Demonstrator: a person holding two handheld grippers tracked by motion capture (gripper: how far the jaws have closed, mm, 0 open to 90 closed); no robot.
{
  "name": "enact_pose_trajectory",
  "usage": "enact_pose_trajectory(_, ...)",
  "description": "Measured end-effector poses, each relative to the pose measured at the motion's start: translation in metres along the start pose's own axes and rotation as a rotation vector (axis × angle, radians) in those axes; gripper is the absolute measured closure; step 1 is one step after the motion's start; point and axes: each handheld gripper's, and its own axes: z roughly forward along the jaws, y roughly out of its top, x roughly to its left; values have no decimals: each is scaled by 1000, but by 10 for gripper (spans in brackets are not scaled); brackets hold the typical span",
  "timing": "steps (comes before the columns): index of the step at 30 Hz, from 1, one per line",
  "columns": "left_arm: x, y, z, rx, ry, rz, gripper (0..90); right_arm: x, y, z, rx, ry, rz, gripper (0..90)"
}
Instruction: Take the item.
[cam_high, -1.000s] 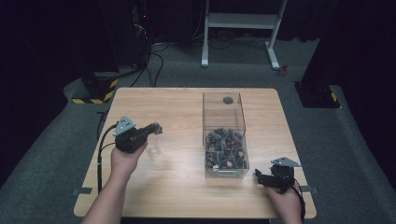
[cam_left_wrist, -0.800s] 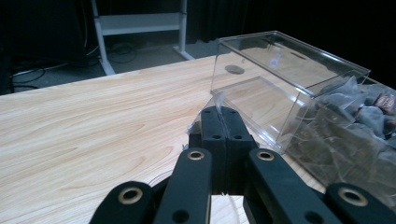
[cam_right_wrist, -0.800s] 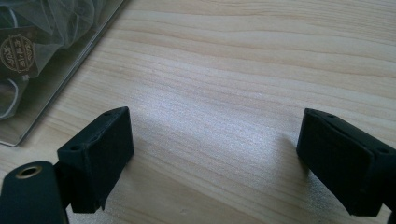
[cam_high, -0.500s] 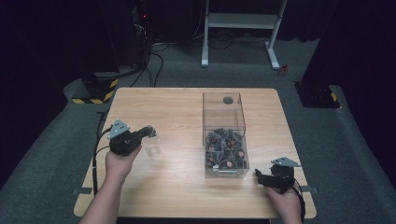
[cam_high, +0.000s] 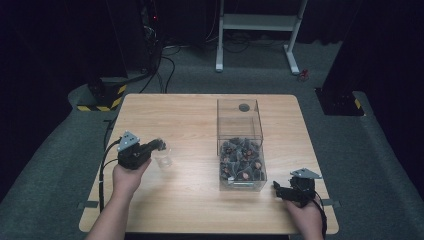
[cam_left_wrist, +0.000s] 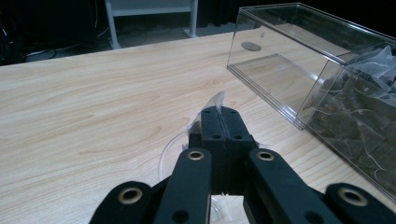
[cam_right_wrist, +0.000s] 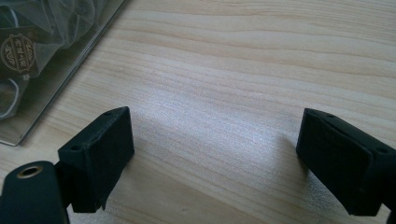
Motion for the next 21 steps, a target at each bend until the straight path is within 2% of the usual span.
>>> enact_pose_trajectory(6, 1, -3, 2, 8, -1, -8, 885, 0, 0, 0, 1, 1, 2, 109)
enact_pose_trajectory(12, 1, -2, 3, 11, -21, -31, 702, 0, 0, 0, 1, 1, 2, 109)
enact_pose_trajectory(21, 0, -1, 2, 9, 3, -26, 507, 0, 0, 0, 1, 1, 2, 110)
